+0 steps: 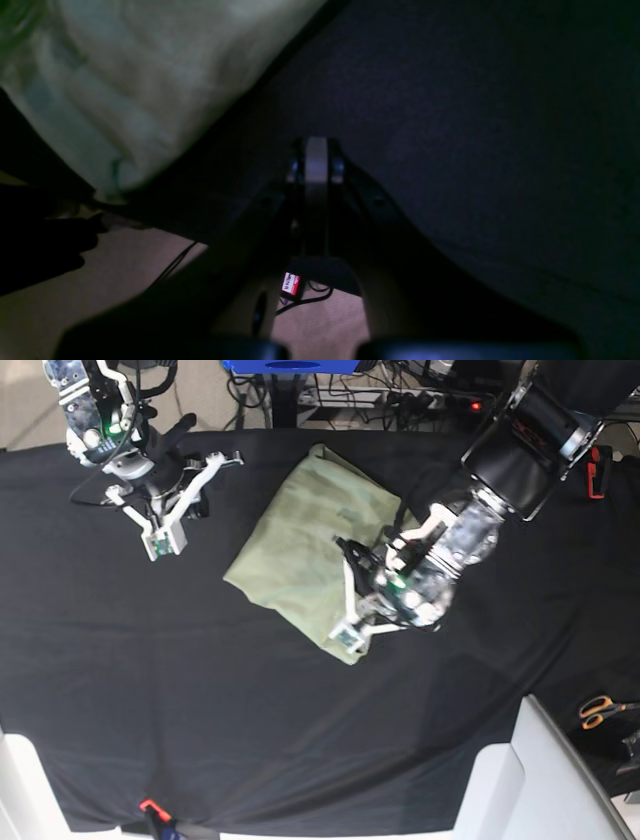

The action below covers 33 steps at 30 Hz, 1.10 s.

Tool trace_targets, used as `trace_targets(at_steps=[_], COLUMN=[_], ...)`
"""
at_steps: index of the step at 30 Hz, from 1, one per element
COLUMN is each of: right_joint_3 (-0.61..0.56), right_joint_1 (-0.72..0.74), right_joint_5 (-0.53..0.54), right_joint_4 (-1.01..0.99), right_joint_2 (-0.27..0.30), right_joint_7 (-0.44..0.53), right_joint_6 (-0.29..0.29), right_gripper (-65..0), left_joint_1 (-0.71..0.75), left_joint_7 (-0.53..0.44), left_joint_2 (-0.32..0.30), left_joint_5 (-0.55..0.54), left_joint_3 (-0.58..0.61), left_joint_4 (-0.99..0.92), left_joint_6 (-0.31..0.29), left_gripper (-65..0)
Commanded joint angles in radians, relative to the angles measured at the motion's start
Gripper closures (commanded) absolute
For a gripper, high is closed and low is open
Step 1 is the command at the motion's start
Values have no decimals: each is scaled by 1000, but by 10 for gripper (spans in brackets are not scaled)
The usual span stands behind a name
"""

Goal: Fold the T-shirt properly
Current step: 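Press and flatten the folded shirt with the left gripper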

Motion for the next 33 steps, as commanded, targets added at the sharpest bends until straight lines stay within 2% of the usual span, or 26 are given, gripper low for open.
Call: trace_targets(at_steps=[1,9,12,16,22,25,27,33], right_joint_3=[1,1,1,3,7,7,9,9], right_joint_1=[5,5,5,5,6,11,12,25], right_joint_5=[2,2,2,2,2,2,2,2], right_joint_4=[21,21,21,21,21,20,20,20], right_joint_2=[4,4,2,2,2,2,2,2], right_joint_7=[15,15,15,15,12,12,12,12], right_joint_6=[3,1,1,1,1,0,0,0], right_gripper=[0,0,0,0,0,0,0,0], left_joint_1=[-30,-32,-32,-24,-10,0,2,-23], left_joint_7=[-3,-10,-47,-136,-237,-282,-300,-329], left_joint_2=[0,0,0,5,57,86,101,108], left_joint_5=[42,320,369,377,377,378,378,378], left_joint_3=[19,137,151,162,165,165,165,211], left_joint_4=[13,18,25,45,41,38,36,-5], left_joint_6=[0,0,0,0,-2,-54,-75,-75], left_gripper=[0,0,0,0,0,0,0,0])
